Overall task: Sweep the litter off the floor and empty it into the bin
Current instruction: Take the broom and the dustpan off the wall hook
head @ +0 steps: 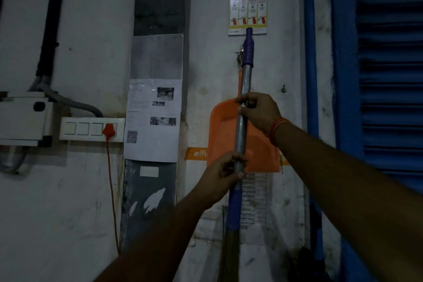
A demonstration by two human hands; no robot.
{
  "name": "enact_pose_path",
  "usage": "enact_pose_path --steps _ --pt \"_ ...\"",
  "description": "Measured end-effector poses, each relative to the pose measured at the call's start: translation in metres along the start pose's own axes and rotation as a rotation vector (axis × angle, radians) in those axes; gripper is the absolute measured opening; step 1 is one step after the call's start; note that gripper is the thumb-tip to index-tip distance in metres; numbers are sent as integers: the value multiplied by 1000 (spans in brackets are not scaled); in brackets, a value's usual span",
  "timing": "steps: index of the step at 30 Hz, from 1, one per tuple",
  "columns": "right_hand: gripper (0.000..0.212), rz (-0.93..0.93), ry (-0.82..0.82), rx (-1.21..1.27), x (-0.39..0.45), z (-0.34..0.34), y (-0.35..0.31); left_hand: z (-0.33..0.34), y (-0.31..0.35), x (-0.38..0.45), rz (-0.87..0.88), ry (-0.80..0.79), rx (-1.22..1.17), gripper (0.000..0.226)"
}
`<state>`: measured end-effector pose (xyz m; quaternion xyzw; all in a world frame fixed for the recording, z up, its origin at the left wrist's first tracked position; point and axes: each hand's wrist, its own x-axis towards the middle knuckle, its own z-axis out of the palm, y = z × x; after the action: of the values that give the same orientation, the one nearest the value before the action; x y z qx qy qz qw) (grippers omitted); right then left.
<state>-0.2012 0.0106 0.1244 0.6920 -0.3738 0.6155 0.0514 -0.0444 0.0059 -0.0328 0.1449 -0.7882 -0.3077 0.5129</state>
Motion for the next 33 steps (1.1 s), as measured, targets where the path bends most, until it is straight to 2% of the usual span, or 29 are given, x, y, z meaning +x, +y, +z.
enact_pose_path --steps 10,17,20,24,28,33 --pt "37 23 2 77 -1 -16 -2 1 19 18 57 70 80 33" --pt "27 65 131 206 -87 -34 3 -7 30 34 61 85 -5 35" --pt "25 104 63 224 -136 -30 15 -7 34 38 78 106 -4 35" --pt "27 63 -110 188 -177 -16 28 -3 34 42 102 122 17 34" --pt "23 47 -186 90 -190 -8 43 3 37 44 137 132 67 33" --pt "28 72 -281 147 -194 -2 43 6 48 43 148 136 95 34"
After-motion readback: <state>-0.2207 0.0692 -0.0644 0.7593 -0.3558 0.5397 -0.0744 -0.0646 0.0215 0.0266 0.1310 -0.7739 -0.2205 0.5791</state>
